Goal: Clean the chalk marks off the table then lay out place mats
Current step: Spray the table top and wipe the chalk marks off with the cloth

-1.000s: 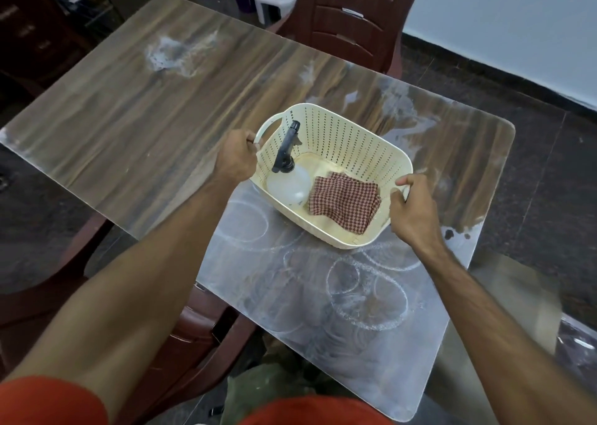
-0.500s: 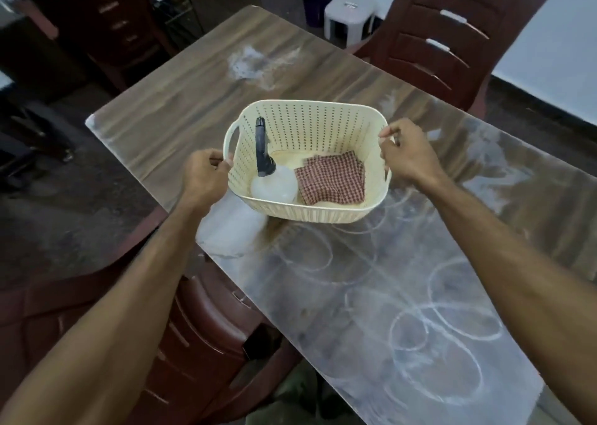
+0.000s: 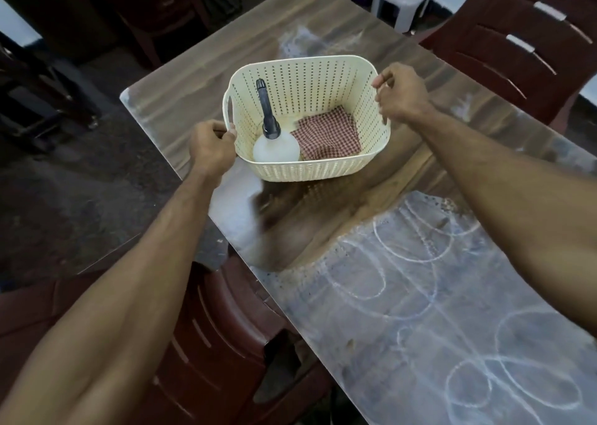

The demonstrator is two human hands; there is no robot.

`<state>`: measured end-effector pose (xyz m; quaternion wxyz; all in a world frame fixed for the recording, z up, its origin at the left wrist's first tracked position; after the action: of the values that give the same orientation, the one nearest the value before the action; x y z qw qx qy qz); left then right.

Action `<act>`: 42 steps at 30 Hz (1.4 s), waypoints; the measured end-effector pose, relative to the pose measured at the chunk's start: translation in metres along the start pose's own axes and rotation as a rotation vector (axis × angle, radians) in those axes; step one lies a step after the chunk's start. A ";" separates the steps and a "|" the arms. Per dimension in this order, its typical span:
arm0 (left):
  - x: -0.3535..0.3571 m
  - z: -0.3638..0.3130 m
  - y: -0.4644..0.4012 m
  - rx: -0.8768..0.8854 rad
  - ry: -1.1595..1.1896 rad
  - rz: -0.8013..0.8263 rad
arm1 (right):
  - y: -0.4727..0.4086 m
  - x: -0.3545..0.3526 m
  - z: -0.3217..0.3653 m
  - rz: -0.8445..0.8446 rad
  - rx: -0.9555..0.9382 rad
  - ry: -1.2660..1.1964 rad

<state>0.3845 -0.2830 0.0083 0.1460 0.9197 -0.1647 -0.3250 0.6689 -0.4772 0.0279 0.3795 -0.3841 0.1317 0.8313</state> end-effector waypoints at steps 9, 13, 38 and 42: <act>0.008 0.011 -0.012 -0.066 0.033 0.033 | -0.013 0.012 -0.003 -0.038 -0.038 0.040; 0.009 0.012 -0.016 -0.071 0.046 0.043 | -0.011 0.013 -0.003 -0.039 -0.026 0.048; 0.079 -0.023 -0.013 0.162 -0.339 0.311 | -0.019 0.149 0.023 0.776 -0.366 0.520; 0.079 -0.019 -0.017 0.179 -0.310 0.283 | -0.020 0.164 0.025 0.854 -0.454 0.671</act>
<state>0.4584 -0.2959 -0.0270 0.0809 0.8358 -0.3408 -0.4228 0.6014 -0.3639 -0.0752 -0.1429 -0.6107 0.2063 0.7511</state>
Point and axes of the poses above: each hand's wrist, its own y-axis away from the middle knuckle, its own x-axis out of the palm, z = x × y, the point moved 6 cm from there along -y, towards the middle knuckle, and after that the axes turned 14 degrees about -x, right-handed, at the moved point
